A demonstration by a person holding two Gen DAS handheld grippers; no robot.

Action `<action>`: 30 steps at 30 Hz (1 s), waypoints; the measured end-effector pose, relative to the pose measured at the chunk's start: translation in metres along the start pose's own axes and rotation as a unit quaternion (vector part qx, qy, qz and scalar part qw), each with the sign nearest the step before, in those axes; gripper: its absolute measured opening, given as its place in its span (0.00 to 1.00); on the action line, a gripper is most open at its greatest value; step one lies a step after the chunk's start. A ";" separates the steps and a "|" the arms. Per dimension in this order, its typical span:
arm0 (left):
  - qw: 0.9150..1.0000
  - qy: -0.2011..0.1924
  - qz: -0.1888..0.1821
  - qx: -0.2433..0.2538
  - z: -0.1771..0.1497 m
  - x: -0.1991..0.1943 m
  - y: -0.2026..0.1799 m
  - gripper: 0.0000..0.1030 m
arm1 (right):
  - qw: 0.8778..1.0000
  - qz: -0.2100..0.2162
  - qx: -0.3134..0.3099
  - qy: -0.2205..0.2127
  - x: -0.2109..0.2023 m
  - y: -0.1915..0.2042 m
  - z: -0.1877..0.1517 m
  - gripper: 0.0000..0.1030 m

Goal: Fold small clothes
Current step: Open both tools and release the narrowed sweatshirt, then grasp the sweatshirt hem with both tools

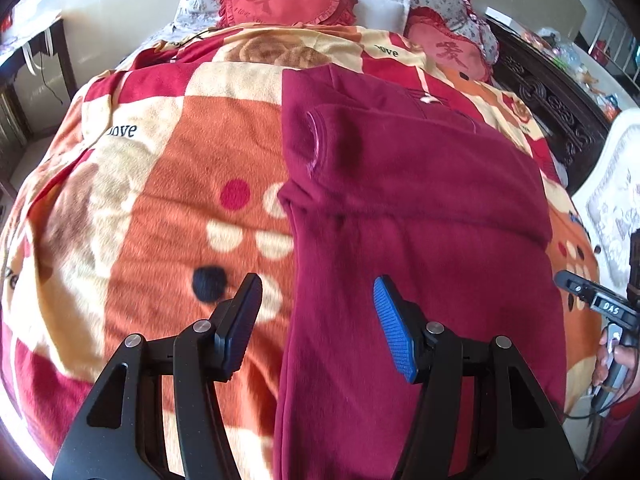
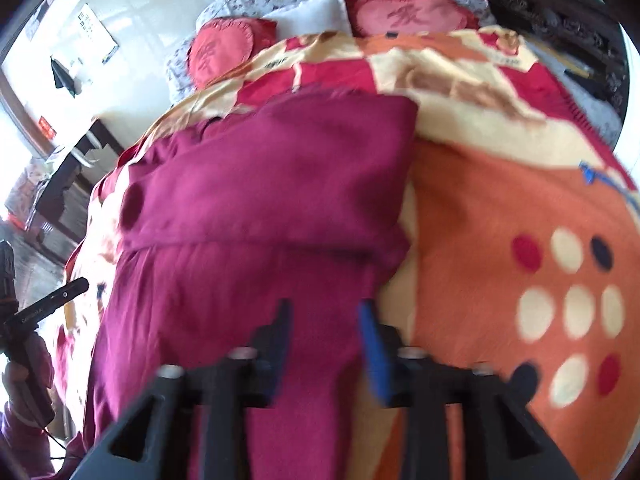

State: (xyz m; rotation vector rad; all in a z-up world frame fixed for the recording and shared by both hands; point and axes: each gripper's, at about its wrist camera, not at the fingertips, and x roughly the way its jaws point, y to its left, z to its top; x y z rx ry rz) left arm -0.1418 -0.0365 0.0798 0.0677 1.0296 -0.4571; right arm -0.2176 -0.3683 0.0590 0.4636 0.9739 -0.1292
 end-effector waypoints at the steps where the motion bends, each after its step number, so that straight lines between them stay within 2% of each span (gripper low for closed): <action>1: 1.000 0.001 0.000 0.002 -0.004 -0.002 -0.001 0.57 | 1.000 -0.002 -0.006 0.007 0.004 0.003 -0.005 0.47; 3: 1.000 0.003 -0.002 0.004 -0.010 -0.004 -0.003 0.57 | 0.999 -0.020 -0.026 0.030 0.012 0.009 -0.014 0.47; 6: 1.000 0.003 -0.004 0.008 -0.019 -0.011 -0.005 0.57 | 0.997 -0.065 -0.021 0.039 0.013 0.005 -0.022 0.47; 10: 1.000 0.000 -0.003 0.012 -0.030 -0.019 -0.007 0.57 | 0.999 -0.030 0.012 0.031 -0.006 -0.005 -0.033 0.47; 17: 1.000 0.004 -0.013 0.009 -0.043 -0.027 -0.011 0.57 | 1.000 -0.007 -0.010 0.013 -0.043 0.008 -0.055 0.47; 25: 0.998 0.029 -0.052 0.009 -0.063 -0.045 -0.003 0.57 | 0.998 0.043 -0.010 0.041 -0.060 0.021 -0.093 0.47; 30: 0.994 0.065 -0.082 -0.008 -0.086 -0.053 0.013 0.57 | 0.998 0.044 -0.013 0.052 -0.067 0.022 -0.117 0.48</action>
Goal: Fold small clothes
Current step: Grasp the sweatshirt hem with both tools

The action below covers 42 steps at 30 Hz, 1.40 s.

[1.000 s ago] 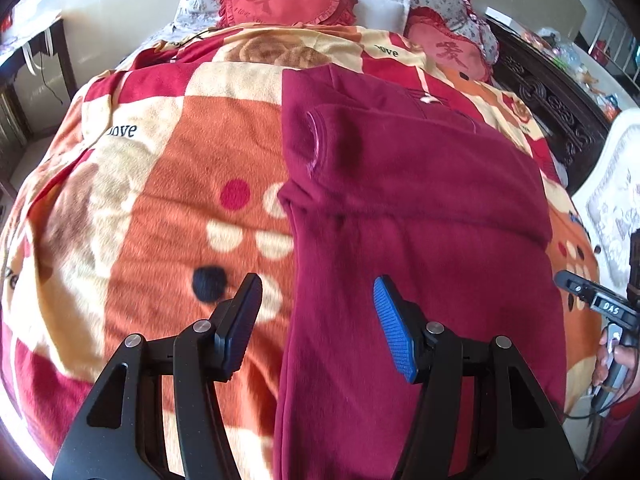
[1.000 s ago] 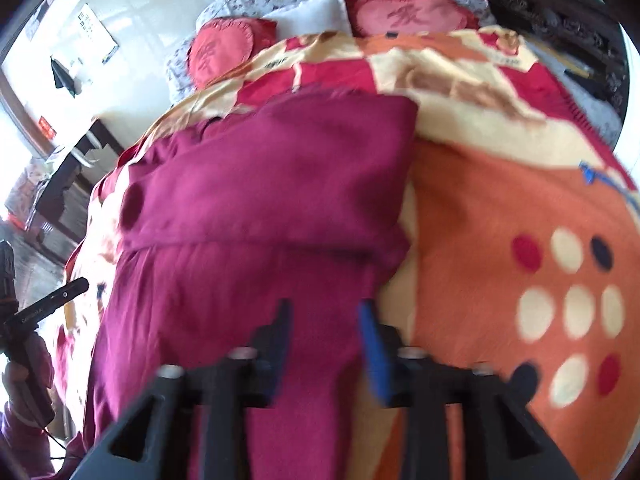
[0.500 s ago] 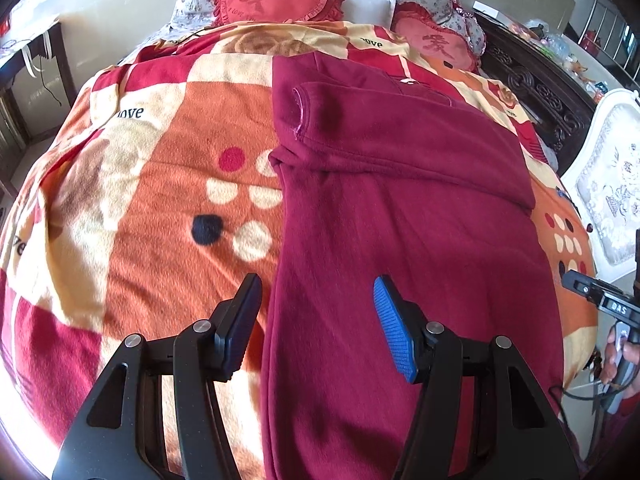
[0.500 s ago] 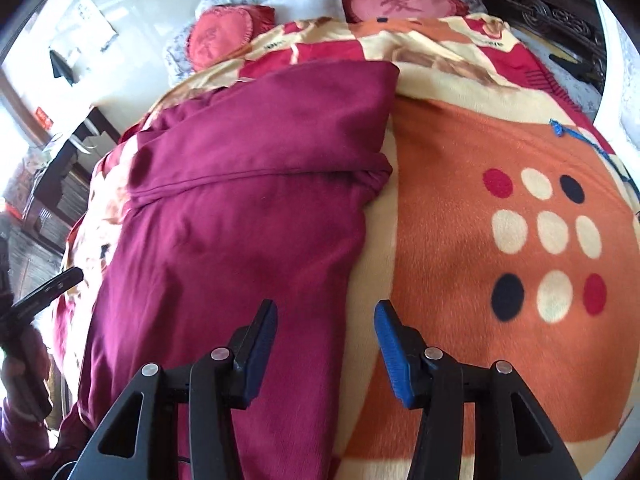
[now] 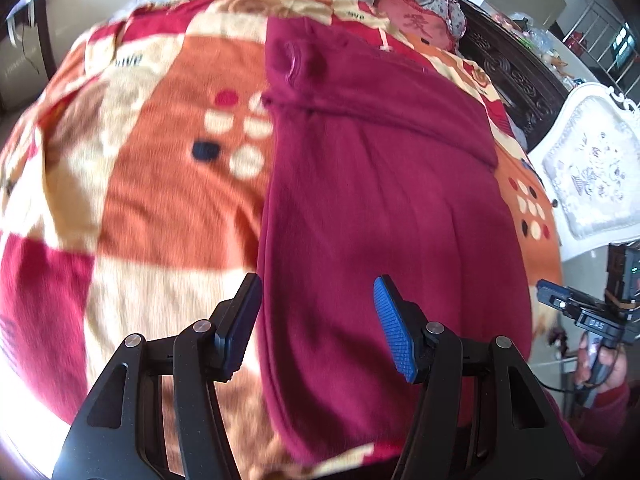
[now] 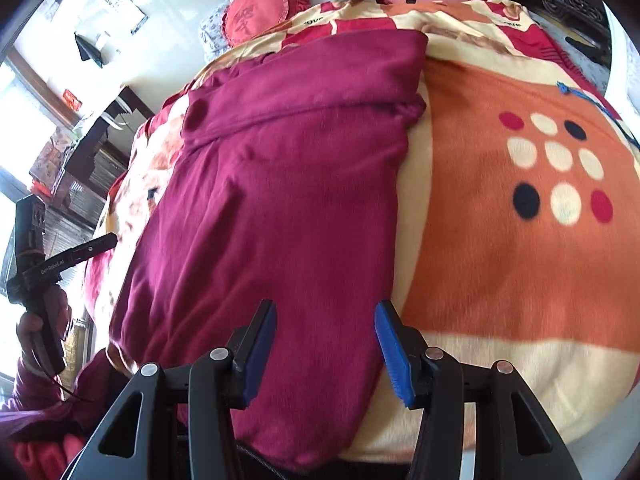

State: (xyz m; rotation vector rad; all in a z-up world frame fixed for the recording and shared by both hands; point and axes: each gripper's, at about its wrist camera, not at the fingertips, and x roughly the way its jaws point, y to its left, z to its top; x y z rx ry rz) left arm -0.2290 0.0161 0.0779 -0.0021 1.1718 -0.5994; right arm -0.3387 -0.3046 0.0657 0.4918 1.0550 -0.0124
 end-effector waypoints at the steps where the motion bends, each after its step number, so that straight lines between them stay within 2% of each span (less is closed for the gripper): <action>1: 1.000 0.008 -0.009 -0.007 -0.005 -0.001 0.004 0.56 | 1.000 0.004 0.002 0.002 -0.001 0.000 -0.005 0.48; 8: 0.998 0.051 -0.041 -0.020 -0.043 -0.001 0.009 0.56 | 0.999 0.031 0.018 0.020 -0.001 -0.006 -0.036 0.50; 13: 0.996 0.068 -0.044 -0.033 -0.058 0.005 0.013 0.56 | 0.997 0.059 0.039 0.036 0.003 -0.014 -0.056 0.51; 20: 0.992 0.090 -0.063 -0.059 -0.060 0.019 0.020 0.56 | 0.992 0.097 0.059 0.045 0.008 -0.019 -0.071 0.51; 27: 0.991 0.091 -0.070 -0.070 -0.058 0.025 0.021 0.56 | 0.986 0.133 0.089 0.039 0.011 -0.033 -0.076 0.51; 32: 0.991 0.089 -0.072 -0.064 -0.058 0.026 0.018 0.57 | 0.979 0.175 0.101 0.035 0.016 -0.035 -0.080 0.51; 37: 0.991 0.100 -0.074 -0.051 -0.056 0.028 0.019 0.57 | 0.975 0.190 0.107 0.032 0.018 -0.037 -0.083 0.51; 38: 0.991 0.101 -0.072 -0.045 -0.055 0.029 0.016 0.57 | 0.975 0.190 0.110 0.028 0.018 -0.038 -0.084 0.47; 39: 0.992 0.102 -0.070 -0.040 -0.054 0.029 0.015 0.56 | 0.976 0.186 0.109 0.026 0.017 -0.038 -0.084 0.44; 40: 0.992 0.101 -0.069 -0.037 -0.054 0.029 0.014 0.45 | 0.979 0.176 0.104 0.019 0.015 -0.036 -0.085 0.35; 41: 0.992 0.102 -0.067 -0.034 -0.052 0.028 0.015 0.36 | 0.980 0.172 0.097 0.016 0.014 -0.034 -0.086 0.31; 42: 0.992 0.103 -0.062 -0.030 -0.051 0.028 0.014 0.23 | 0.981 0.170 0.091 0.013 0.011 -0.031 -0.087 0.29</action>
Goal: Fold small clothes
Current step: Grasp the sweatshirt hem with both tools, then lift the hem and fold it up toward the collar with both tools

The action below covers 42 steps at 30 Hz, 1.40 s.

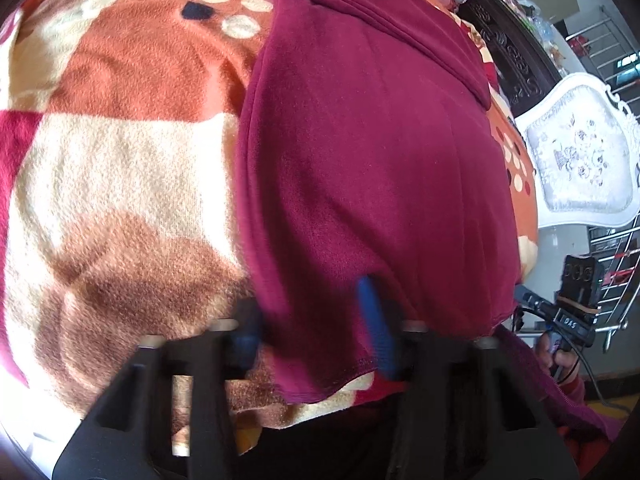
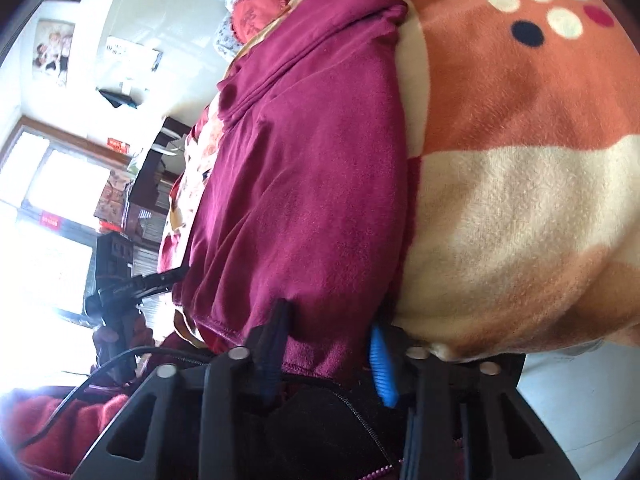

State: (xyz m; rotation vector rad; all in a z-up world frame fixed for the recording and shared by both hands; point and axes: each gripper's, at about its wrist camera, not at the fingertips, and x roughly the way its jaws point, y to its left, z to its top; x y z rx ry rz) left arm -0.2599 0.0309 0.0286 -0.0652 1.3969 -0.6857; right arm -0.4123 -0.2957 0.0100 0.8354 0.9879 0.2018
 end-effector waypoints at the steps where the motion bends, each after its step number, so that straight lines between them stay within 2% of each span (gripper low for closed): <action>1: 1.000 -0.001 0.003 0.003 0.002 -0.003 0.000 0.18 | 1.000 -0.003 -0.005 -0.001 -0.002 0.002 0.001 0.24; 3: 1.000 -0.011 -0.003 0.011 0.006 -0.011 -0.002 0.13 | 1.000 -0.005 -0.015 -0.006 -0.010 0.007 0.004 0.14; 7: 0.998 -0.036 -0.023 0.039 0.017 -0.029 -0.012 0.12 | 0.998 0.032 -0.034 -0.037 -0.029 0.023 0.017 0.12; 10: 0.998 -0.037 -0.021 0.044 0.022 -0.028 -0.014 0.09 | 0.997 0.031 -0.055 -0.044 -0.029 0.036 0.027 0.11; 13: 0.998 -0.046 -0.027 0.037 0.026 -0.032 -0.011 0.09 | 0.996 0.032 -0.065 -0.051 -0.029 0.045 0.040 0.10; 16: 0.997 -0.072 -0.031 0.022 0.033 -0.046 -0.006 0.08 | 0.994 0.036 -0.075 -0.068 -0.036 0.051 0.057 0.10; 26: 0.988 -0.144 -0.048 -0.008 0.097 -0.070 -0.007 0.08 | 0.985 0.039 -0.086 -0.146 -0.049 0.061 0.122 0.09; 32: 0.982 -0.186 -0.039 0.008 0.131 -0.080 -0.024 0.08 | 0.980 0.031 -0.093 -0.173 -0.052 0.067 0.160 0.09; 42: 0.978 -0.208 -0.004 0.024 0.156 -0.079 -0.037 0.08 | 0.978 0.023 -0.089 -0.186 -0.056 0.064 0.186 0.09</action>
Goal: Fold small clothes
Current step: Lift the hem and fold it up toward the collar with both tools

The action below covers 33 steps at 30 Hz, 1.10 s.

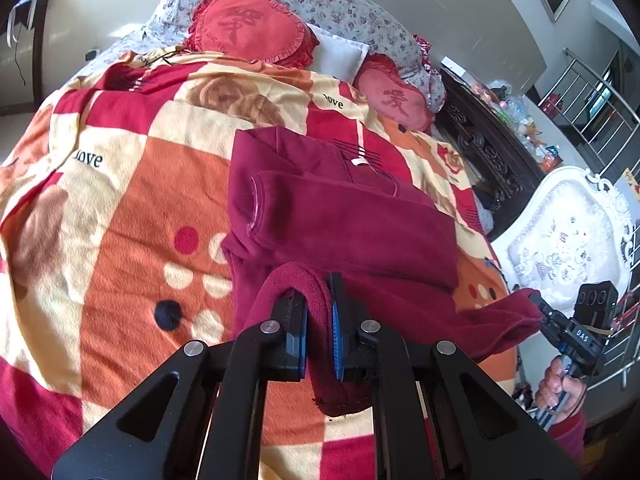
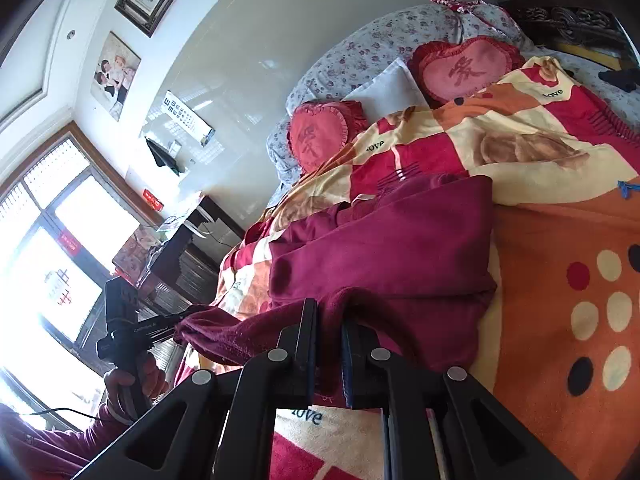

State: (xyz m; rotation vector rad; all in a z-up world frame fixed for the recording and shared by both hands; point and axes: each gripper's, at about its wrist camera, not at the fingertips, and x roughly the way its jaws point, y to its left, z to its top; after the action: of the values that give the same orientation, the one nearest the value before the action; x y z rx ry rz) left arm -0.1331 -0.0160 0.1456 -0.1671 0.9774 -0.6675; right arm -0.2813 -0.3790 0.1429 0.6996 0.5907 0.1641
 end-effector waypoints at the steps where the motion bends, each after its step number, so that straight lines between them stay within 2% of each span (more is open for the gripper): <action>1: 1.000 -0.002 0.006 0.001 0.001 0.001 0.000 0.08 | 1.000 -0.003 0.001 0.000 0.001 -0.001 0.001 0.09; 22: 1.000 -0.008 0.024 -0.002 0.005 0.012 0.002 0.08 | 1.000 -0.018 0.002 0.007 0.010 -0.004 0.013 0.09; 33: 0.999 -0.024 0.030 0.005 0.024 0.015 -0.004 0.08 | 1.000 -0.028 0.002 -0.005 0.013 -0.006 0.027 0.09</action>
State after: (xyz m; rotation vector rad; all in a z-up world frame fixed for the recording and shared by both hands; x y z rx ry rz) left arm -0.1099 -0.0318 0.1494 -0.1439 0.9304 -0.6106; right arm -0.2555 -0.3940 0.1490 0.6869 0.6017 0.1066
